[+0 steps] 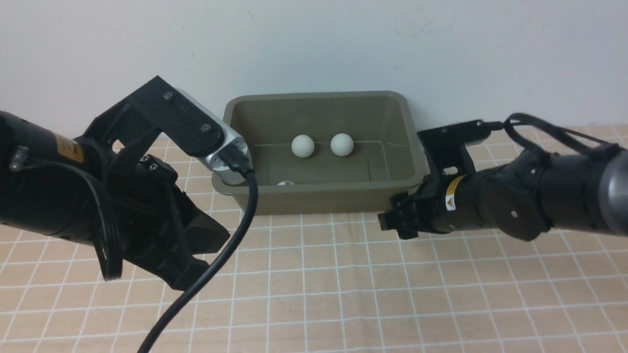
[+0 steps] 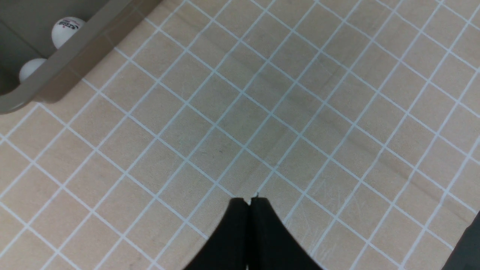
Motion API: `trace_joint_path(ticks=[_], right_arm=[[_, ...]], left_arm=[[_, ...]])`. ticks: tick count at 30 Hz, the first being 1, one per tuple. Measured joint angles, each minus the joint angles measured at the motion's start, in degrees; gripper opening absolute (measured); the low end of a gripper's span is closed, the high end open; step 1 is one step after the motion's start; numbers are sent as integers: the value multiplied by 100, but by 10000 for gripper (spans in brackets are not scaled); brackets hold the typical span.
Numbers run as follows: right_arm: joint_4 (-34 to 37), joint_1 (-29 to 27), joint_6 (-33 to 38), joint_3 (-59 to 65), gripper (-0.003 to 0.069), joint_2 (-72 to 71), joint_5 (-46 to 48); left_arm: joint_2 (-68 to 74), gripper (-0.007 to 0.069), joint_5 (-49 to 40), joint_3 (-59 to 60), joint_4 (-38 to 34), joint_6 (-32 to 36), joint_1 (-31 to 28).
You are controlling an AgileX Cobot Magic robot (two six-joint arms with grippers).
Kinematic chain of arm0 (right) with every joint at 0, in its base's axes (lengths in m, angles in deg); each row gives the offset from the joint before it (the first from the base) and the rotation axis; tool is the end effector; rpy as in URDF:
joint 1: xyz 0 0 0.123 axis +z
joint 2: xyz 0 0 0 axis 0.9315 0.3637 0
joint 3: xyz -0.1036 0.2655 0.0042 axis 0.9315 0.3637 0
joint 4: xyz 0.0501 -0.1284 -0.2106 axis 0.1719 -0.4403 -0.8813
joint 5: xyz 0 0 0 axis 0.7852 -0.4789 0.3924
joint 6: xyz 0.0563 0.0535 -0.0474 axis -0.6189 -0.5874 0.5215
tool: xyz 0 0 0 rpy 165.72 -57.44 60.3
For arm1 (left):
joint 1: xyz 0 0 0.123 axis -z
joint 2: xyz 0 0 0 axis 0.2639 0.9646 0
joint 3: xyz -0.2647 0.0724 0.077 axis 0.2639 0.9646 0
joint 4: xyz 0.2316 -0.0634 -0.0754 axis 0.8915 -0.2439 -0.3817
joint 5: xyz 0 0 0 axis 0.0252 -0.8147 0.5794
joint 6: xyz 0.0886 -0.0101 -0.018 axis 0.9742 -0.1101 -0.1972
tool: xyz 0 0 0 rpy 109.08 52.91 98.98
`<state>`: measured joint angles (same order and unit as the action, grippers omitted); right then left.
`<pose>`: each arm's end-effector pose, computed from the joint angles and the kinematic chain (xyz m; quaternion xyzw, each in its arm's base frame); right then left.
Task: Put the table tennis balls into the box on the light coffee tablecloth.
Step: 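Reach for and grasp a ping pong ball on the table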
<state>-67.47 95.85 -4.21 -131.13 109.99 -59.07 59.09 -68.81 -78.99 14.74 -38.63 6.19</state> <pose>0.3221 0.1608 0.1696 -0.1218 0.9415 0.0843 0.3028 0.1989 -0.1110 0.3386 0.3710 0.8650 -0.1685 0.2929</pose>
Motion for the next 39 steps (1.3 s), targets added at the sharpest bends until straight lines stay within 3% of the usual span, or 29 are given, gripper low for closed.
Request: trace_joint_path(ticks=[5,10,39], right_arm=[[-223,-69,0,562,440,78,-1137],[-263,-158,0,616,439,301,-1632],[-263,-401,0,616,438,1012,-2840]], left_arm=[[0,-69,0,0,0,21,0],[0,-69,0,0,0,47,0],[0,-69,60,0,0,57,0]])
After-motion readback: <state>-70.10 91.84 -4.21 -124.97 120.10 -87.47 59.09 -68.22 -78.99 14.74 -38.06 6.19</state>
